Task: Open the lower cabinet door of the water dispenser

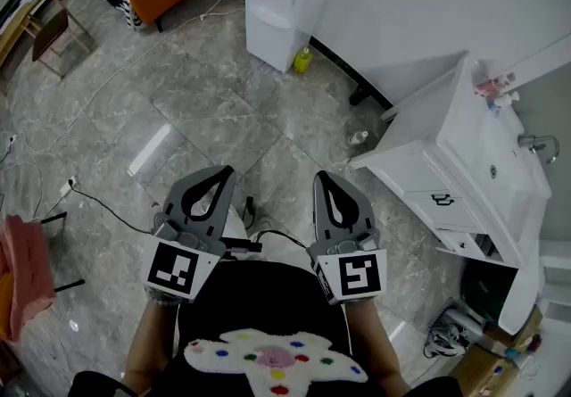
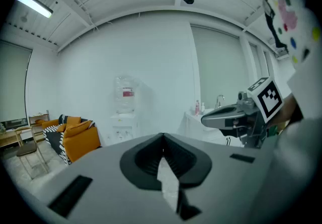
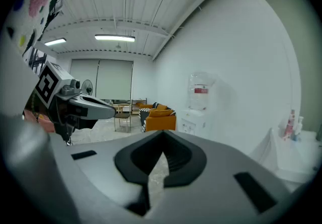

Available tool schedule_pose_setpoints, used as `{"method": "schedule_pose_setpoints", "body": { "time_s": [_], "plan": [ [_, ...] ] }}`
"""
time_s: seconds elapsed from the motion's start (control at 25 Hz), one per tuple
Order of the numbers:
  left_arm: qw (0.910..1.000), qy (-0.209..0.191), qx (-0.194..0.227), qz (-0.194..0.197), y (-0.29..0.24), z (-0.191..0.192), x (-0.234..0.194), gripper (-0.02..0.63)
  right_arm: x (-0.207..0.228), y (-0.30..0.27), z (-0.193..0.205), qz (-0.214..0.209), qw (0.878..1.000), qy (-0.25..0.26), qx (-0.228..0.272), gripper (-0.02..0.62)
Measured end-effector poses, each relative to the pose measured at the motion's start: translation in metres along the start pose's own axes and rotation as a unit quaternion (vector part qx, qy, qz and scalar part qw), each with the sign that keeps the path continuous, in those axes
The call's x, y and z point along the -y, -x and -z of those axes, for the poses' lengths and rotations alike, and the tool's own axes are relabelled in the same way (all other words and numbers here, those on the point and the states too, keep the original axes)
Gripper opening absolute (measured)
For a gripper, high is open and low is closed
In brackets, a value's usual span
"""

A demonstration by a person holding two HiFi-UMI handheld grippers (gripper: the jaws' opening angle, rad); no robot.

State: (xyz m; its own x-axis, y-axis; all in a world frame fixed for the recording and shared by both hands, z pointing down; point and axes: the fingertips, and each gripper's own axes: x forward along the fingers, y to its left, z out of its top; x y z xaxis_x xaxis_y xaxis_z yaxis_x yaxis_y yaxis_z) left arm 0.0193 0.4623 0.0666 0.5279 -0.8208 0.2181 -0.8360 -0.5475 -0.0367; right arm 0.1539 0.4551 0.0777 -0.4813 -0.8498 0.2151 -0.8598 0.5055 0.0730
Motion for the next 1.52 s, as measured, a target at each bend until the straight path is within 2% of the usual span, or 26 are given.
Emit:
{"method": "schedule_pose_setpoints", "body": {
  "time_s": [0.68, 1.28, 1.52],
  "plan": [
    [0.9999, -0.005, -0.010, -0.010, 0.001, 0.006, -0.005, 0.012, -0.005, -0.005, 0.002, -0.013, 1.000, 0.003, -0.002, 0.003],
    [0.9998, -0.011, -0.001, -0.017, -0.010, -0.004, 0.008, 0.012, 0.013, 0.004, 0.008, -0.021, 1.000, -0.015, 0.003, 0.003],
    [0.9997, -0.013, -0.009, -0.019, -0.014, -0.005, 0.007, 0.012, 0.022, 0.004, 0.010, -0.008, 1.000, -0.023, 0.001, 0.003]
  ]
}}
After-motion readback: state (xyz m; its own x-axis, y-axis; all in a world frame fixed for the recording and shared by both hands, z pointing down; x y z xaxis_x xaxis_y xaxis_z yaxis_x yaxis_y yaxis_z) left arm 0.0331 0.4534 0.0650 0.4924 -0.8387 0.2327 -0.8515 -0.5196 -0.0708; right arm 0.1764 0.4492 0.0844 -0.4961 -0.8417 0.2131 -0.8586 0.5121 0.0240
